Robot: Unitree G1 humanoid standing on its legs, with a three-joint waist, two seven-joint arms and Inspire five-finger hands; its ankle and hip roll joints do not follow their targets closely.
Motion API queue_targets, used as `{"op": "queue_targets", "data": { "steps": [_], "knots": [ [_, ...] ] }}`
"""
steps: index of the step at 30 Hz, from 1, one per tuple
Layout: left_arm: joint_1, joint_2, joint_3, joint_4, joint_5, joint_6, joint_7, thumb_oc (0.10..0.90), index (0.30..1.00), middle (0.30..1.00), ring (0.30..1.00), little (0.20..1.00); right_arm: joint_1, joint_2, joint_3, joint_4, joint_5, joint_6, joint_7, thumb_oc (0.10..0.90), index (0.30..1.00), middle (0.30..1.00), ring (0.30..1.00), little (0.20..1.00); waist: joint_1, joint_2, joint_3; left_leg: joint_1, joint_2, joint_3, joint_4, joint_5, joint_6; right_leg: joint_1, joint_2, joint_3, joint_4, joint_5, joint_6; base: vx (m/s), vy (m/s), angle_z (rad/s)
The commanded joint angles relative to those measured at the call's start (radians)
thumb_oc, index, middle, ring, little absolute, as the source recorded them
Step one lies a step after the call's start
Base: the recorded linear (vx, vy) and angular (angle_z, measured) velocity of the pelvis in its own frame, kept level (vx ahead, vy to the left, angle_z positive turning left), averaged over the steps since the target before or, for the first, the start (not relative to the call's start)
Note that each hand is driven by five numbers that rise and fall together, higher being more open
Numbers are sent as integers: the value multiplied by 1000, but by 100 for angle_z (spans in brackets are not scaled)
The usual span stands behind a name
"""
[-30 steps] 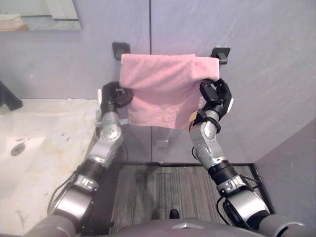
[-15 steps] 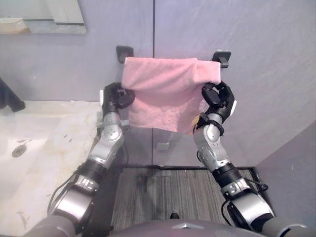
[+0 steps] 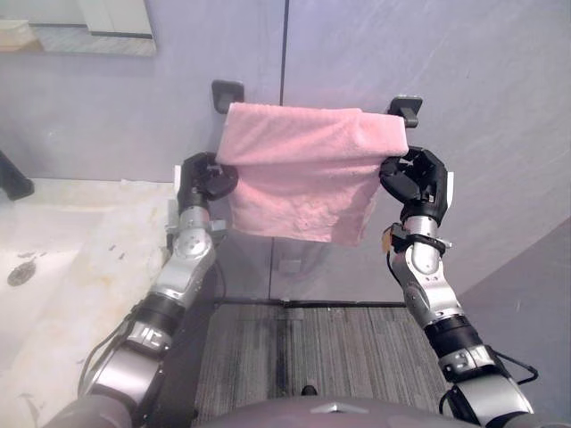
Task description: Organize the bathroom.
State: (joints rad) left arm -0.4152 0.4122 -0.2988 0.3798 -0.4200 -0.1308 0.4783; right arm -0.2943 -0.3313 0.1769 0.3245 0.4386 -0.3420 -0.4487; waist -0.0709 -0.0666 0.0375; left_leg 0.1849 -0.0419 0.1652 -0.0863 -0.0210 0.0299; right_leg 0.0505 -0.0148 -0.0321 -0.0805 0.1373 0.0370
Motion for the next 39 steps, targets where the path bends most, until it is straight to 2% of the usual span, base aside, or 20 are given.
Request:
{"op": "queue_targets", "data": {
  "steps": [1,6,7,8,9,10,11,24,29,33,35,39],
  "knots": [
    [-77,60,119,8,59,-87,33,400,300,300,300,300,180,-125,-147,28,57,-49,-29,400,300,300,300,300,-83,65,-7,-30,-9,56,-1,-32,17,27,7,-26,31,-107,64,0,0,0],
    [-85,58,116,17,56,-83,30,400,300,300,300,300,185,-118,-150,33,86,-26,-19,400,300,300,300,300,-86,64,-11,-31,-9,56,-1,-31,16,27,9,-25,26,-104,63,0,0,0],
    [-87,54,111,23,56,-83,24,400,300,300,300,300,184,-113,-148,43,89,-19,-3,463,394,394,394,394,-85,65,-11,-31,-8,55,-1,-31,16,28,9,-27,26,-104,63,0,0,0],
    [-88,50,107,23,57,-78,25,543,514,514,514,514,184,-110,-143,46,94,-17,1,800,900,900,900,900,-85,64,-11,-30,-8,55,-1,-30,16,29,8,-28,26,-104,62,0,0,0],
    [-88,50,107,23,57,-78,25,543,514,514,514,514,184,-110,-143,46,94,-17,1,800,900,900,900,900,-85,64,-11,-30,-8,55,-1,-30,16,29,8,-28,26,-104,62,0,0,0],
    [-87,46,104,23,57,-75,29,689,733,733,733,733,184,-105,-138,46,90,-17,-2,800,900,900,900,900,-84,64,-10,-30,-8,55,-1,-30,16,29,8,-28,25,-104,63,0,0,0],
    [-83,39,97,26,52,-65,23,800,900,900,900,900,185,-97,-130,44,71,-11,-10,800,900,900,900,900,-82,64,-10,-32,-9,53,-1,-30,16,29,9,-29,24,-104,62,-46,-22,0],
    [49,-32,68,10,-7,-6,-97,800,900,900,900,900,220,-49,-69,66,21,45,11,800,900,900,900,900,-60,60,-3,-37,-7,33,-1,-24,15,32,14,-37,18,-101,58,-51,-27,-8],
    [125,-31,39,-51,11,58,-183,800,900,900,900,900,238,-24,-52,93,-3,63,-3,800,900,900,900,900,-36,60,9,-45,-4,14,-1,-17,11,34,15,-49,12,-97,55,-77,-44,-1],
    [206,-26,34,-95,0,115,-195,800,900,900,900,900,263,-5,-50,139,15,68,-19,800,900,900,900,900,-7,54,19,-56,-2,-12,-1,-9,4,40,15,-71,0,-92,53,-107,-70,10],
    [224,-24,33,-96,-5,119,-199,800,900,900,900,900,267,-3,-48,148,15,69,-22,800,900,900,900,900,-2,53,21,-59,-1,-16,-1,-7,3,40,15,-76,-1,-91,53,-114,-69,17],
    [296,-29,26,-74,-81,163,-238,800,900,900,900,900,275,3,-29,181,5,86,-15,800,900,900,900,900,17,48,32,-69,0,-28,-1,-1,0,38,15,-92,-6,-86,52,-124,-68,9]
  ]
}}
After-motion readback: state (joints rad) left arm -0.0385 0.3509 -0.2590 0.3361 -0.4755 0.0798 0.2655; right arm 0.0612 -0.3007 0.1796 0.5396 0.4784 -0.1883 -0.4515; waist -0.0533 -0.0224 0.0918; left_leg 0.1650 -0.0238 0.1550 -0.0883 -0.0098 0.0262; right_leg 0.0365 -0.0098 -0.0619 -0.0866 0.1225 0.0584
